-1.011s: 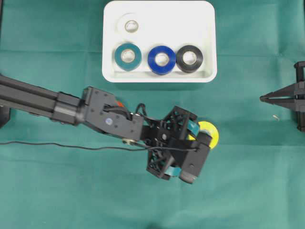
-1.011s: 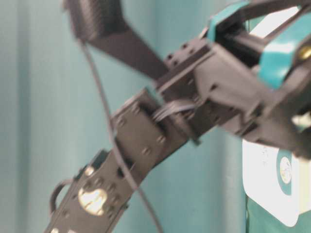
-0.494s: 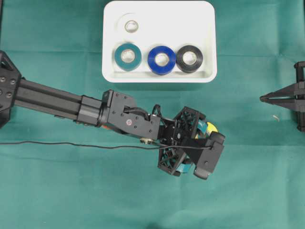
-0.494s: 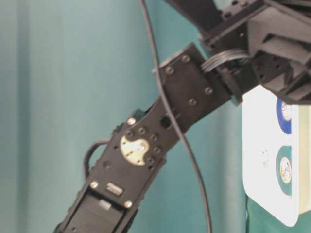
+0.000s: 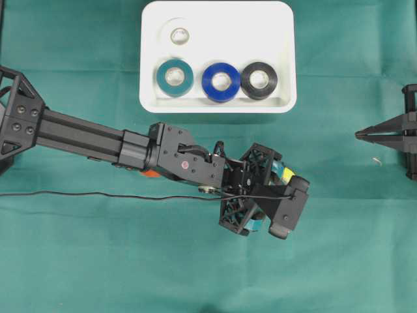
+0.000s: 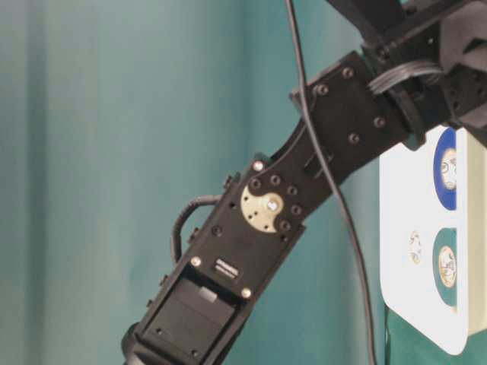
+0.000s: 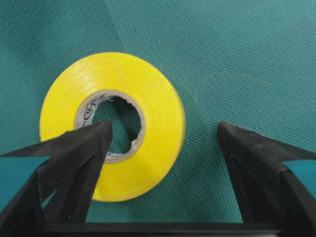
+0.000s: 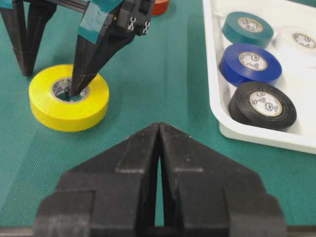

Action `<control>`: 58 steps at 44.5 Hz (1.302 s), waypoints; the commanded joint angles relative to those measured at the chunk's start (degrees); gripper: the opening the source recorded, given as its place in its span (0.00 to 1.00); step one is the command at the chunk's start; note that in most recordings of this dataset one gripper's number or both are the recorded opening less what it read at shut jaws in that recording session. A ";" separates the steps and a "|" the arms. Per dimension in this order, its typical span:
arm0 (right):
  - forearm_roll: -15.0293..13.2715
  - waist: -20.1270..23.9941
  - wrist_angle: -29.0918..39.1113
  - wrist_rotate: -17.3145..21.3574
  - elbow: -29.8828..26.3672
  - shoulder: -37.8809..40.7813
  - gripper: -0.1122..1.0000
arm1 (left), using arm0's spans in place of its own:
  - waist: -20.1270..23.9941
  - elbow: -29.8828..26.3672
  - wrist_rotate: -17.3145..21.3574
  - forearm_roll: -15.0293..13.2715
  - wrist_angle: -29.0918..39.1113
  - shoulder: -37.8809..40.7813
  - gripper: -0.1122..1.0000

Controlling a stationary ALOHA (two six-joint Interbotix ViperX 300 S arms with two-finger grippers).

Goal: Put the tape into the white case with the left arm.
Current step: 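Lower the left gripper into the yellow roll's core and close, then lift the yellow roll and carry it into the white tray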

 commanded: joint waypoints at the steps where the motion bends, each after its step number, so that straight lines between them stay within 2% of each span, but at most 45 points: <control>1: -1.41 -0.09 -0.62 0.00 -0.44 0.35 0.02 | 0.62 -1.23 -0.18 0.09 -0.18 -0.70 0.93; 9: -1.41 -0.09 -0.62 0.00 -0.44 0.35 0.02 | 0.70 -1.14 -0.18 0.09 -0.18 -0.62 0.90; 12: -1.41 -0.09 -0.62 0.00 -0.44 0.35 0.02 | 0.79 -1.05 -0.26 0.09 -0.18 -0.79 0.84; 14: -1.41 0.00 -0.62 0.00 -0.44 0.26 0.02 | 0.70 -1.05 -0.26 0.09 -0.09 -0.88 0.75; 19: -1.41 -0.09 -0.53 0.00 -0.44 0.35 0.02 | 0.79 -0.97 -0.26 0.09 0.18 -1.14 0.44; 21: -1.41 -0.09 -0.53 0.00 -0.44 0.35 0.02 | 0.70 -0.88 -0.18 0.09 0.26 -1.23 0.35; 35: -1.41 -0.09 -0.62 0.00 -0.44 0.35 0.02 | 0.53 -0.79 -0.18 0.09 1.93 -2.81 0.34; 58: -1.41 -0.09 -0.62 0.00 -0.44 0.26 0.02 | -0.26 0.70 0.09 0.09 4.31 -12.48 0.34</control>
